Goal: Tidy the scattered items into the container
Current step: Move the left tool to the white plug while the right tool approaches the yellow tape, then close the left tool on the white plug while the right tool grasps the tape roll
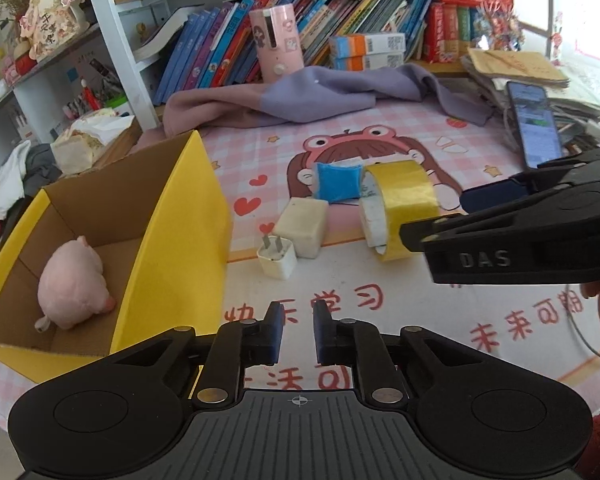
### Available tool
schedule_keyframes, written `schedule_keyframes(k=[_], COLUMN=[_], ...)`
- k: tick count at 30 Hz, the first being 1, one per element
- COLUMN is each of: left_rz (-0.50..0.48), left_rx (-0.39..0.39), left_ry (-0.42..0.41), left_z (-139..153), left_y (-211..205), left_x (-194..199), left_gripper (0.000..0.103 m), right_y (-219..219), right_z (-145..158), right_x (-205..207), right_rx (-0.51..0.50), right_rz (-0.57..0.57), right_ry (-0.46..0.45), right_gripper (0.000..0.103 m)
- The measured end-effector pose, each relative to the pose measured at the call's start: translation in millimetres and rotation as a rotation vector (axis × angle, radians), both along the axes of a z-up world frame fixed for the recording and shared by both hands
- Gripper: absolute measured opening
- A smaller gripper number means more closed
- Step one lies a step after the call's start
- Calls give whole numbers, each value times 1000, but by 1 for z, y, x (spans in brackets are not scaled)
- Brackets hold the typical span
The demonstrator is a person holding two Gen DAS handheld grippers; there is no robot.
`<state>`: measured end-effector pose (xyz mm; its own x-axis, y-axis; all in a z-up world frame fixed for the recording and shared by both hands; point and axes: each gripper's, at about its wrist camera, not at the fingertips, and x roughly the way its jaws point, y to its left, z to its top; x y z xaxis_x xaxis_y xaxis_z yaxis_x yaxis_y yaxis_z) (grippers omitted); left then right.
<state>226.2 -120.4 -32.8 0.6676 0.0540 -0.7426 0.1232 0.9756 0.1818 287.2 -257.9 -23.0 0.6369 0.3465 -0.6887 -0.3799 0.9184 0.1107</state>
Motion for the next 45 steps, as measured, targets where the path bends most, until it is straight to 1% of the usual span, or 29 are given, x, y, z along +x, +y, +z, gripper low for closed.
schedule_keyframes(k=[2, 3, 5, 6, 7, 8, 10, 11, 13, 16, 21, 25, 28, 31, 35, 36, 39, 42, 45], left_rz=[9, 12, 11, 12, 15, 19, 32, 41, 54, 60, 82, 154, 203, 229, 229, 226, 206, 190, 167], left_rx=[18, 28, 46, 54, 62, 66, 63, 58, 51, 49, 60, 86, 77, 65, 47, 46, 30, 25, -6], left_ry=[16, 23, 44, 51, 55, 57, 55, 54, 48, 36, 31, 27, 44, 52, 38, 35, 29, 29, 45], left_z=[-2, -4, -6, -8, -8, -9, -8, -8, -8, -12, -26, -37, -44, -49, -53, -53, -55, -54, -50], left_y=[-2, -4, -6, -8, -10, -10, -11, -11, -12, -16, -22, -19, -10, -2, 0, -1, -3, -5, -7], left_x=[6, 9, 15, 18, 20, 22, 27, 30, 36, 46, 67, 82, 91, 97, 99, 99, 99, 96, 91], left_gripper=[18, 23, 23, 25, 29, 31, 36, 38, 46, 48, 49, 49, 49, 49, 47, 45, 33, 32, 32], right_y=[3, 3, 3, 3, 3, 1, -4, -6, -15, -32, -47, -55, -58, -60, -62, -62, -60, -57, -55], right_z=[-4, -6, -10, -11, -13, -14, -13, -12, -12, -7, -1, -2, -2, -3, -7, -8, -9, -12, -14], right_x=[10, 15, 24, 29, 33, 35, 37, 36, 34, 27, 12, 8, 6, 5, 6, 6, 6, 5, 4], right_rx=[12, 20, 34, 39, 42, 51, 86, 82, 79, 71, -6, -50, -82, -119, -138, -137, -140, -141, -142], right_rz=[13, 19, 22, 22, 21, 25, 49, 52, 56, 53, 73, 78, 81, 90, 106, 111, 130, 148, 162], right_ry=[12, 19, 33, 37, 40, 44, 50, 52, 50, 35, -28, -51, -65, -82, -66, -57, -49, -28, -7], right_gripper=[56, 56, 56, 55, 54, 50, 40, 40, 40, 40, 39, 39, 39, 38, 32, 31, 29, 27, 27])
